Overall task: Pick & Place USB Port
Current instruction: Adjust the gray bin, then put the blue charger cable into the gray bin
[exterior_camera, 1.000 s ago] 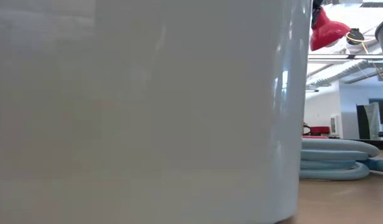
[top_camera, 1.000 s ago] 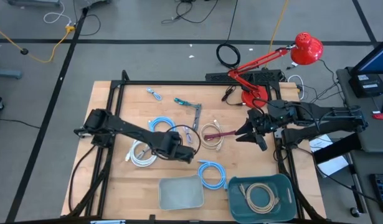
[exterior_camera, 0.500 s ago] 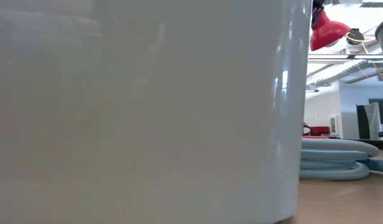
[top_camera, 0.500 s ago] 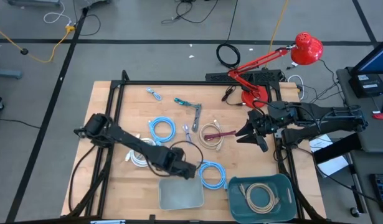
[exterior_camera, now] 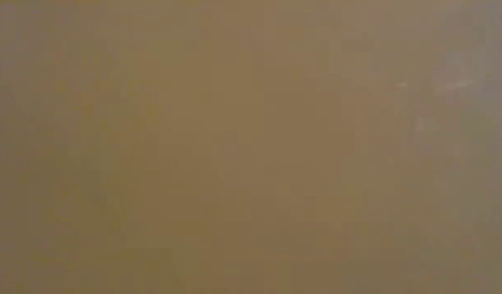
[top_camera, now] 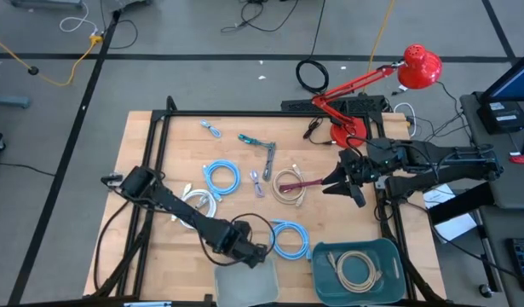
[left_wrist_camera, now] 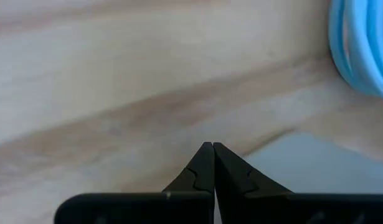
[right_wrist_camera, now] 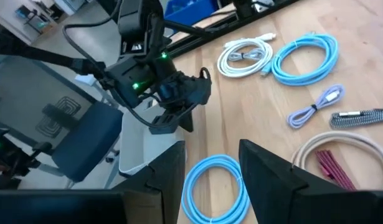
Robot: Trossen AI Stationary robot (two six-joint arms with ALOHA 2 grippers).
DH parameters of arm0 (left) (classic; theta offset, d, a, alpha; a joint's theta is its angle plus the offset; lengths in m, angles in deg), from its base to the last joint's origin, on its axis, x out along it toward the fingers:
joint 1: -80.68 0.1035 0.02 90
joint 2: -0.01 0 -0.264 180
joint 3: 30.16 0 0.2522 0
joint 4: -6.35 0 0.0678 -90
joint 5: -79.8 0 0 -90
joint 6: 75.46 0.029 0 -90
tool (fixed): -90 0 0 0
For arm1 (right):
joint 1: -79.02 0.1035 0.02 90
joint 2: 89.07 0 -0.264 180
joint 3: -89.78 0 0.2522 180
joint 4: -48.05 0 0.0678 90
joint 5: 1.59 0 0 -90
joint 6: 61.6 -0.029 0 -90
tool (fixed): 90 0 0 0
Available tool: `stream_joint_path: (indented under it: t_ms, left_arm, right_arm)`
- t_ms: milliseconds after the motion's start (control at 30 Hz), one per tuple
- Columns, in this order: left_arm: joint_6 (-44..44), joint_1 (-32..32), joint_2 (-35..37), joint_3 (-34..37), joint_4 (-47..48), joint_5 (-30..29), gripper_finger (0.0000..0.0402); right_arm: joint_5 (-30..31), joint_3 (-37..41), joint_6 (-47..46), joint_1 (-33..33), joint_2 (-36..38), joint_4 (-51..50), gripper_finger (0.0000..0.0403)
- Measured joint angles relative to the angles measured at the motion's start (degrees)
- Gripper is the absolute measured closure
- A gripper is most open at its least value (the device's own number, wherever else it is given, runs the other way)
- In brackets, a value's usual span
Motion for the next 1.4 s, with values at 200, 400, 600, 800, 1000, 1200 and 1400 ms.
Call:
stream_joint_path:
  t_ms: [200,400,600,800,1000,1200,1400]
  left_arm:
    - [-1.5,3.2,0.2,0.0,6.4,-4.4,0.0401]
    - [-7.8,5.8,5.1,0.0,20.9,-4.4,0.0401]
    - [-20.1,0.5,12.9,1.9,34.2,-2.6,0.0401]
    - [-36.5,-10.3,18.1,12.4,16.3,-0.2,0.0401]
    - [-35.3,-9.9,17.0,12.9,21.5,-0.8,0.0401]
    - [-25.6,3.6,24.1,12.9,35.6,-5.9,0.0401]
    - [-4.9,24.6,33.0,12.9,43.8,-9.9,0.0402]
  right_arm:
    - [0.1,0.0,-0.1,0.0,0.0,1.4,0.0259]
    - [-0.1,0.0,-1.0,0.0,-0.1,1.4,0.0259]
    - [-0.4,0.0,-1.7,0.0,-0.1,0.3,0.0259]
    - [-1.7,0.0,-0.7,0.0,-0.1,0.1,0.0259]
    - [-1.7,0.0,0.8,0.0,-0.1,0.4,0.0259]
    - [-1.6,0.0,0.7,0.0,-0.4,1.8,0.0259]
    - [-1.7,0.0,-0.5,0.0,-0.5,1.8,0.0259]
